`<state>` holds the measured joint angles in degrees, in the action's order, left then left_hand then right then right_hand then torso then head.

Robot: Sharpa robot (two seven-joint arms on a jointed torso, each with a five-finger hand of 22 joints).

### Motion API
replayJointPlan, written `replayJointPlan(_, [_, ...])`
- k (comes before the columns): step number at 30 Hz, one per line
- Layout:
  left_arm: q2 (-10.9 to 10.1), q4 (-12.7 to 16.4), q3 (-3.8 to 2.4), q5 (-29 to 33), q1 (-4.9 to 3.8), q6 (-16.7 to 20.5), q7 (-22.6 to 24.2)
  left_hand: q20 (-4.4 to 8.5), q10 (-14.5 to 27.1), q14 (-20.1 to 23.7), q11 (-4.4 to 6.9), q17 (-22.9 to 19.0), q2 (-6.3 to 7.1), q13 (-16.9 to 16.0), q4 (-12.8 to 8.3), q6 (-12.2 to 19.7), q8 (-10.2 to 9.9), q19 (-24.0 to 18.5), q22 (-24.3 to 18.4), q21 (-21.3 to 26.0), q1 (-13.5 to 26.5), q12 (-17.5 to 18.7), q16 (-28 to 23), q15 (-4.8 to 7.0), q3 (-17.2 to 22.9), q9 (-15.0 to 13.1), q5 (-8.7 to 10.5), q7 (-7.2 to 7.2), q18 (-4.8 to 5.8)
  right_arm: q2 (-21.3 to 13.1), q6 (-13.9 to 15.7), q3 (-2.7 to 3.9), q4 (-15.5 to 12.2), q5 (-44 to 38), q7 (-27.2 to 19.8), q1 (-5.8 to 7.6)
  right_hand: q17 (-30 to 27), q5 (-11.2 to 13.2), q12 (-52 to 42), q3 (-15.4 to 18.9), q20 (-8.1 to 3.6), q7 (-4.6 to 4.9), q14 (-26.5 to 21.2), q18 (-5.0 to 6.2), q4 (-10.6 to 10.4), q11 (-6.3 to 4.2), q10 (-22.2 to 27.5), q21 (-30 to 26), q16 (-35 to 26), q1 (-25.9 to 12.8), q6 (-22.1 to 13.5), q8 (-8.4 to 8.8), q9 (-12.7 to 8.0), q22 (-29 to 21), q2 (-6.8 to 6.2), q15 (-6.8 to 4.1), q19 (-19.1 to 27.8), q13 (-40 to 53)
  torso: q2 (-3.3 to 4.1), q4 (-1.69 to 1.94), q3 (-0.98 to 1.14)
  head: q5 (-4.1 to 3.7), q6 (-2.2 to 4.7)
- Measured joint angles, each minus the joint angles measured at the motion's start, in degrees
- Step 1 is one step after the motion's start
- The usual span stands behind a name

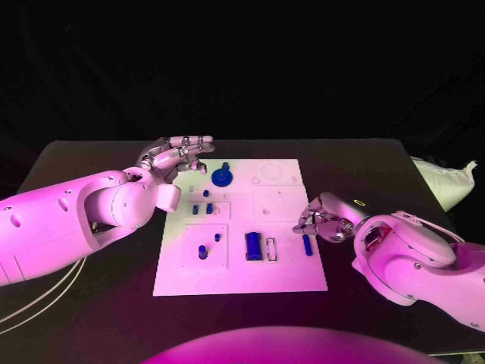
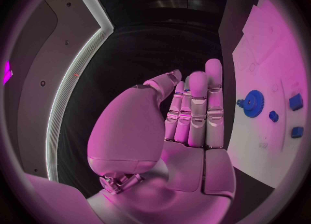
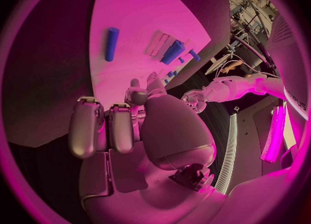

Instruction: Assemble the parts on the task board

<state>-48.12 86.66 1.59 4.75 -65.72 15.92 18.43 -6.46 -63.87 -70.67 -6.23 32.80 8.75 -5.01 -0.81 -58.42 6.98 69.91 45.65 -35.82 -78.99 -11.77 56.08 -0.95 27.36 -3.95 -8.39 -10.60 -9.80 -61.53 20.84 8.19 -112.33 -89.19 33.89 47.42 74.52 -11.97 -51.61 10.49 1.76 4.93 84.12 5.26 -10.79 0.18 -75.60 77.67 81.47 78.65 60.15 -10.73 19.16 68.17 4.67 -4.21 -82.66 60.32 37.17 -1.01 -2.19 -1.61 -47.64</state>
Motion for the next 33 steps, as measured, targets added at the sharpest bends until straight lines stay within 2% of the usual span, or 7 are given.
replayJointPlan(2, [0.0,0.0,0.00,0.0,0.00,0.0,0.0,0.00,0.0,0.0,0.00,0.0,0.00,0.0,0.0,0.0,0.0,0.0,0.0,0.0,0.0,0.0,0.0,0.00,0.0,0.0,0.00,0.00,0.00,-1.1,-0.1,0.00,0.2,0.5,0.0,0.13,0.0,0.0,0.8,-0.4,0.00,0.17,0.0,0.00,0.3,0.30,0.3,0.0,0.0,0.6,-0.2,0.64,-0.4,0.0,0.02,0.00,0.0,-0.5,-0.01,-0.12,0.01,-0.15,0.04])
replayJointPlan(5, [0.0,0.0,0.01,0.0,0.04,0.0,0.0,0.00,0.0,0.0,0.00,0.0,0.00,0.0,0.0,0.0,0.0,0.0,0.0,0.0,0.0,0.0,0.0,0.00,0.0,0.0,0.00,0.00,0.00,-1.7,-0.5,0.00,0.5,0.7,-0.1,0.12,0.0,0.0,0.9,-0.5,0.00,0.18,0.0,0.00,0.4,0.30,0.3,0.0,0.0,1.0,-0.2,0.67,-0.5,-0.1,-0.02,0.00,0.0,-0.6,-0.01,-0.25,0.01,-0.31,0.08])
replayJointPlan(13, [-0.1,0.0,0.04,0.0,0.16,0.0,0.0,0.00,0.0,0.0,0.00,0.0,0.00,0.0,0.0,0.0,0.0,0.0,0.0,0.0,0.0,0.0,0.0,0.00,0.0,0.0,0.00,0.00,0.00,-1.5,-2.6,-0.07,2.1,-0.6,-0.1,-0.99,-0.1,0.3,1.2,-0.8,0.00,-0.02,0.0,0.00,-0.4,0.30,0.3,0.0,0.0,1.0,0.6,1.00,-0.8,-0.1,-0.03,0.00,0.0,-0.6,0.02,-0.17,0.04,-0.82,0.02])
replayJointPlan(14, [-0.1,0.0,0.04,0.0,0.16,0.0,0.0,0.00,0.0,0.0,0.00,0.0,0.00,0.0,0.0,0.0,0.0,0.0,0.0,0.0,0.0,0.0,0.0,0.00,0.0,0.0,0.00,0.00,0.00,-1.3,-2.9,-0.08,2.4,-0.9,-0.1,-1.24,-0.2,0.5,1.2,-0.6,0.00,0.09,0.0,0.00,-0.6,0.30,0.3,0.0,0.0,0.6,0.8,1.00,-0.9,-0.1,-0.42,0.00,0.0,-0.6,0.02,-0.15,0.04,-0.85,0.00])
replayJointPlan(18, [-0.2,0.0,0.04,0.0,0.18,0.0,0.0,0.00,0.0,0.0,0.00,0.0,0.00,0.0,0.0,0.0,0.0,0.0,0.0,0.0,0.0,0.0,0.0,0.00,0.0,0.0,0.00,0.00,0.00,-0.3,-4.0,-0.13,3.2,-2.4,-0.1,-2.08,-0.3,0.7,1.5,-0.1,0.21,0.07,0.0,0.00,-1.8,0.30,0.3,0.0,0.0,-0.6,1.2,1.29,-1.1,-0.2,-1.54,0.00,0.2,-0.7,0.02,-0.12,0.02,-0.91,-0.17])
replayJointPlan(21, [-0.3,0.1,0.04,0.0,0.20,-0.1,0.0,0.00,0.0,0.0,0.00,0.0,0.00,0.0,0.0,0.0,0.0,0.0,0.0,0.0,0.0,0.0,0.0,0.00,0.0,0.0,0.00,0.00,0.00,0.3,-4.7,-0.13,3.8,-3.5,-0.1,-2.53,-0.4,0.7,1.5,0.2,0.21,0.04,0.0,0.00,-2.6,0.30,0.3,0.0,0.0,-1.4,1.6,1.29,-1.2,-0.2,-1.91,0.00,0.2,-0.7,0.02,-0.08,0.00,-0.93,-0.28])
replayJointPlan(33, [-0.3,0.1,0.05,0.0,0.22,-0.1,-0.1,0.00,0.0,0.0,0.00,0.0,0.00,0.0,0.0,0.0,0.0,0.0,0.0,0.0,0.0,0.0,0.0,-0.01,0.0,0.0,0.00,0.01,0.00,1.7,-7.1,-0.13,5.0,-7.1,0.0,-2.96,-0.6,0.7,1.7,0.5,0.21,-0.14,0.0,0.00,-2.8,0.30,0.3,0.0,0.0,-1.9,1.8,1.56,-1.2,-0.3,-2.12,0.00,0.2,-0.7,-0.05,-0.10,-0.07,-0.70,-0.54])
